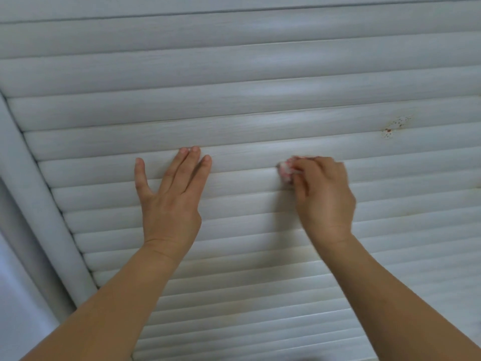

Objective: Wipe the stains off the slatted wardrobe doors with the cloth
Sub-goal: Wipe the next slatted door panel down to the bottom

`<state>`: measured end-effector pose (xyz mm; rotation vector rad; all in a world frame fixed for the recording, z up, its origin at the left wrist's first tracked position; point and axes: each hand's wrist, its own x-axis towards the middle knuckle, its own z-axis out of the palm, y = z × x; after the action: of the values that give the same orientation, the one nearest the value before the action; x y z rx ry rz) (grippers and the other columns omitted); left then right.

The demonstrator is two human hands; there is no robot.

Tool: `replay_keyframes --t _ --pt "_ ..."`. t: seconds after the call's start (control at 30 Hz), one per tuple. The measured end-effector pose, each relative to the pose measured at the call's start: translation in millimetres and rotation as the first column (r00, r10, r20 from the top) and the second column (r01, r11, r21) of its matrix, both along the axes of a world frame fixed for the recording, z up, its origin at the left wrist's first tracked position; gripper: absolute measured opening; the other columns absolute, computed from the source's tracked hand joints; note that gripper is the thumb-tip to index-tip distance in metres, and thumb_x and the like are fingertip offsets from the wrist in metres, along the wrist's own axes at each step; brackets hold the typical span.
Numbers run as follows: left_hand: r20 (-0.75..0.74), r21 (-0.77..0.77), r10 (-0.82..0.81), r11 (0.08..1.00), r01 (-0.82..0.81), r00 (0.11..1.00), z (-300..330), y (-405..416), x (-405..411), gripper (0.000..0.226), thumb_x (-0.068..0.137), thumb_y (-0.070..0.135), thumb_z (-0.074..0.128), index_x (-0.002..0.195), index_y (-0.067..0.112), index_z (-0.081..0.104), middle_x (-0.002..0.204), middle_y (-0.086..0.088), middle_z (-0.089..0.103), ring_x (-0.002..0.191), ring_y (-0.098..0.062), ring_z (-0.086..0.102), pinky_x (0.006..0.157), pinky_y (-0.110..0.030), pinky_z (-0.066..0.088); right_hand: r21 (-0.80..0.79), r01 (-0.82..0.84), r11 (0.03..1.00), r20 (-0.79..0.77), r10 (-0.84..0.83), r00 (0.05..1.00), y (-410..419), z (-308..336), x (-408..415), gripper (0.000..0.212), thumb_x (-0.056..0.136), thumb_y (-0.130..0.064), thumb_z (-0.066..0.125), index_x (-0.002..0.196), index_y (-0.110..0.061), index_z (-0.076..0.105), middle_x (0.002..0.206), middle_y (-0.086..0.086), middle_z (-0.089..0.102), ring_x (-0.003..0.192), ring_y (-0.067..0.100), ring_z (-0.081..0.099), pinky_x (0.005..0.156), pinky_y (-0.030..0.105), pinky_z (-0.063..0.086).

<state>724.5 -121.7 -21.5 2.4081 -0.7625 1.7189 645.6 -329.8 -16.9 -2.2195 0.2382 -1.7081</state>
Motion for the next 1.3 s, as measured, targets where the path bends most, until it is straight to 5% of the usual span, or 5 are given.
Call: replay_keyframes --t 0.27,0.53,0.73,1.07,1.3 --pt "0.046 -0.065 -0.027 0.997 0.03 0.999 -2.0 -7.0 1.3 0.064 0.073 -0.009 0.038 0.132 0.013 0.051 0.14 -0.005 0.049 0.132 -0.018 0.037 0.109 -0.057 0.003 0.262 0.057 0.963 0.004 -0.06 0.998 -3.7 -2.5 0.5 0.019 0.09 -0.011 0.058 0.106 -0.013 0.068 0.11 0.006 0.059 0.107 0.026 0.05 0.069 0.021 0.028" --pt "0.027 -0.048 -0.012 0.999 0.014 1.0 -2.0 -5.5 0.9 0.063 0.072 -0.005 0.04 0.132 0.012 0.051 0.141 -0.006 0.047 0.133 -0.018 0.035 0.109 -0.055 0.003 -0.166 -0.212 0.963 -0.054 0.206 0.977 70.6 -11.9 26.4 0.024 0.071 0.003 0.07 0.088 -0.013 0.074 0.085 0.006 0.064 0.078 0.025 0.058 0.065 0.029 0.051" --pt "-0.01 -0.002 0.014 1.0 -0.014 1.0 -0.3 -0.4 -0.1 0.067 0.073 -0.006 0.038 0.136 0.015 0.046 0.146 -0.005 0.041 0.136 -0.018 0.031 0.107 -0.062 0.003 -0.36 -0.105 0.927 -0.059 0.089 0.994 58.3 -27.8 29.5 0.02 0.087 -0.028 0.059 0.088 -0.015 0.074 0.084 0.005 0.066 0.08 0.029 0.061 0.066 0.035 0.047" --pt "-0.071 -0.075 -0.03 0.997 0.025 0.997 -0.1 -4.6 -9.9 0.067 0.074 -0.013 0.044 0.135 0.013 0.047 0.146 -0.006 0.041 0.136 -0.021 0.033 0.106 -0.062 0.0 0.151 -0.122 0.981 -0.111 0.139 0.984 -30.1 -28.9 -27.1 0.012 0.084 -0.007 0.067 0.088 -0.016 0.073 0.091 -0.01 0.06 0.092 0.016 0.057 0.081 0.008 0.035" --pt "-0.261 -0.279 -0.431 0.89 0.36 0.864 -0.9 -46.2 -52.1 0.051 0.073 0.009 0.034 0.116 0.01 0.062 0.121 -0.006 0.06 0.115 -0.017 0.049 0.108 -0.034 0.022 0.802 -0.38 0.462 -0.083 0.715 0.694 -15.3 -10.4 -73.6 0.016 0.093 -0.016 0.057 0.083 -0.015 0.069 0.068 -0.004 0.071 0.059 0.008 0.064 0.051 0.019 0.048"
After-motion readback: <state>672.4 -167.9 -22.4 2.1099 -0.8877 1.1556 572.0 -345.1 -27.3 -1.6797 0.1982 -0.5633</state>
